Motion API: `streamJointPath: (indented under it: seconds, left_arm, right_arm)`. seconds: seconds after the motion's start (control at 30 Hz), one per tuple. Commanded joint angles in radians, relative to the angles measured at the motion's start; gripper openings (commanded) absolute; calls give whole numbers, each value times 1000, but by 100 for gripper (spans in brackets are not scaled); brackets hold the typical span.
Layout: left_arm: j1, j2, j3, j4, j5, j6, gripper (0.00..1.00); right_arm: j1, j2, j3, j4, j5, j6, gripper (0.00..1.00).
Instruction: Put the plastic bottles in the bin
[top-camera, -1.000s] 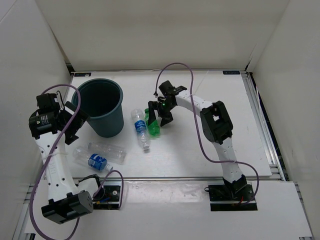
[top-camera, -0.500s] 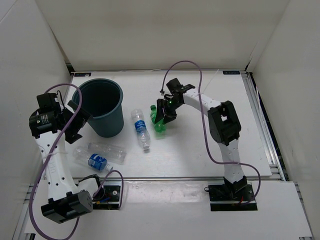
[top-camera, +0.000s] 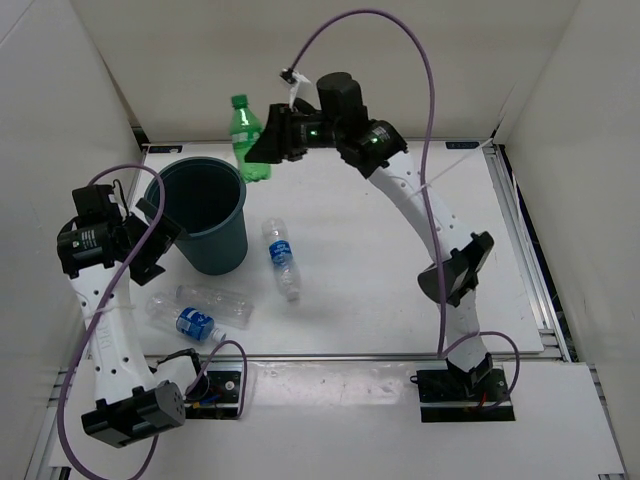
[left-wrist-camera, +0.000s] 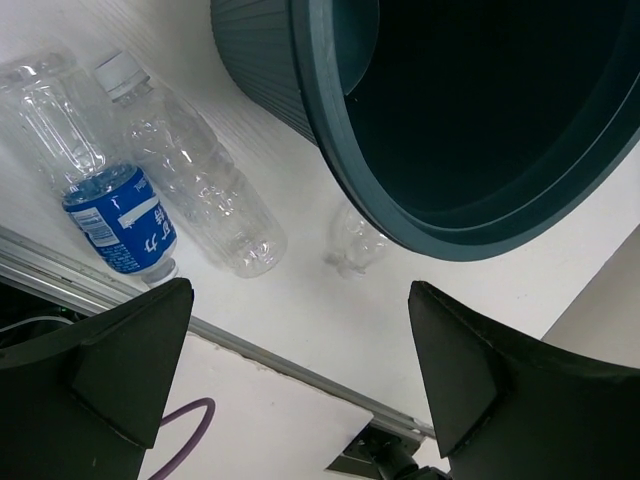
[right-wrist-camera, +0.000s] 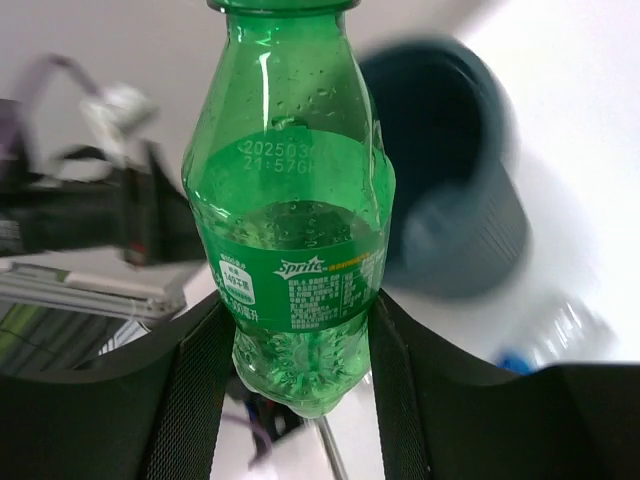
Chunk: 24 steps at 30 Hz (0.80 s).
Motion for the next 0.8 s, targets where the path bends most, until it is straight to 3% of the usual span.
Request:
streamJointPath:
  seconds: [0.0, 0.1, 0.2, 0.33, 0.43, 0.47, 0.5, 0.6, 0.7, 0.77]
  left_arm:
    - [-24, -10, 30, -46, 13, 15, 100]
    - [-58, -10, 30, -55, -7, 24, 100]
    - [-87, 1, 59, -66, -47, 34, 100]
    - [-109, 10, 82, -75, -32, 43, 100]
    - [-118, 10, 102, -75, -23, 54, 100]
    - [-118, 10, 102, -75, -33, 54, 100]
    - [-118, 10, 102, -75, -33, 54, 100]
    - [-118, 19, 116, -75, -42, 54, 100]
    - [-127, 19, 147, -75, -53, 54, 100]
    - [-127, 19, 147, -75, -67, 54, 100]
  right_arm:
    - [71, 92, 79, 148, -29, 46, 33]
    - [115, 135, 59, 283, 3, 83, 33]
    - [150, 177, 103, 316, 40, 92, 34]
    - [206, 186, 132, 406, 152, -17, 34]
    - [216, 148, 111, 416, 206, -70, 49]
    - [216, 139, 88, 416, 220, -90, 78]
    - [216, 125, 88, 403, 220, -104, 100]
    - [226, 62, 179, 304, 247, -165, 100]
    - [226, -182, 38, 363, 411, -218, 100]
    - [172, -283, -55, 316, 447, -209, 100]
